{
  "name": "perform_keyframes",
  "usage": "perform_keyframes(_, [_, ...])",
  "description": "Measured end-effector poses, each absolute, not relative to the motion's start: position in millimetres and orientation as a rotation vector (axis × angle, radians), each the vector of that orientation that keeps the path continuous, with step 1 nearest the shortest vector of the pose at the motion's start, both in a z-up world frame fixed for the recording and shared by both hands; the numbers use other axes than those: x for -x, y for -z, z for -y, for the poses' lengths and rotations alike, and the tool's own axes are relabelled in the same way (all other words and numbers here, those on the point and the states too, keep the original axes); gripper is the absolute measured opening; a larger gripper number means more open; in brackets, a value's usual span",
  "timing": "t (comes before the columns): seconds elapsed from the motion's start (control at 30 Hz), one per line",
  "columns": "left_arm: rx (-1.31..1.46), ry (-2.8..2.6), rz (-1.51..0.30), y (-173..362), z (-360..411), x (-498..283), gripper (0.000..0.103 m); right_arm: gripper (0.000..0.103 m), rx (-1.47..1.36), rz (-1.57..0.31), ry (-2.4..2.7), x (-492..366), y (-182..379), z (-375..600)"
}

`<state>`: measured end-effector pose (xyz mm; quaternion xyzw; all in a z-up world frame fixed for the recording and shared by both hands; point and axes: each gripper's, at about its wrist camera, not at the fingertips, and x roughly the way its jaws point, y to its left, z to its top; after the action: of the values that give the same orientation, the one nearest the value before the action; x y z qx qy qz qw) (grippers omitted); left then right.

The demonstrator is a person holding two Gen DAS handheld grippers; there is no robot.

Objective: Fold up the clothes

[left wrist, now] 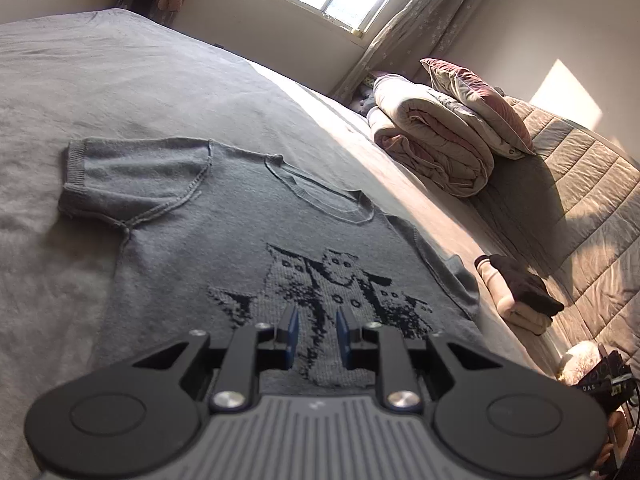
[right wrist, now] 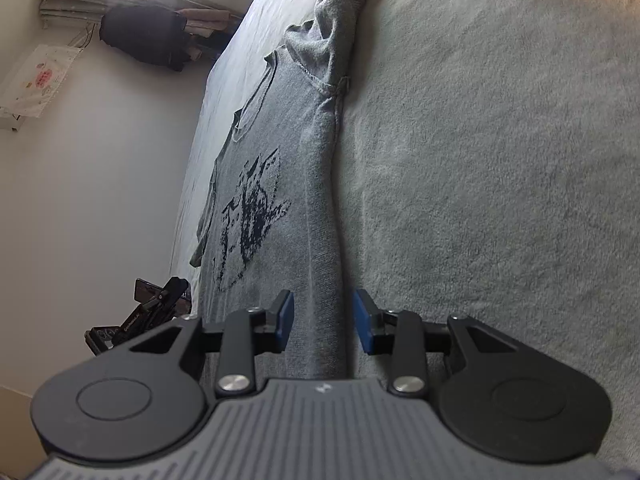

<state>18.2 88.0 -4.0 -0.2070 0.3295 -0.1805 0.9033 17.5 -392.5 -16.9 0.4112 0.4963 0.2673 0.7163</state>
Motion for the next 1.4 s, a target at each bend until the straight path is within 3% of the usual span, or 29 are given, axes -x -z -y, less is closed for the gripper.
perform_keyframes(0.5, [0.290,0.492,-0.715,38.3,95.4,-31.0,0.021,0.037,-1.096,-1.012,-0.686,-31.1,34.1,377.6])
perform_keyframes(0.73, [0.345,0.451,-0.692,47.5,129.6,-35.2,0.023,0.038,-1.284,-0.939,-0.624,-45.5,40.4,375.4])
perform_keyframes(1.1, [0.358,0.566,-0.709,53.1,183.9,-16.6,0.027,0.040,-1.320,-0.870,-0.597,-42.7,27.3,402.6])
perform_keyframes(1.2, [0.355,0.640,-0.728,55.2,189.6,-13.6,0.033,0.040,-1.335,-0.839,-0.555,-43.9,26.5,415.9])
perform_keyframes(1.4, [0.404,0.645,-0.707,40.4,168.4,-25.5,0.033,0.040,-1.330,-0.837,-0.487,-54.9,33.4,432.2])
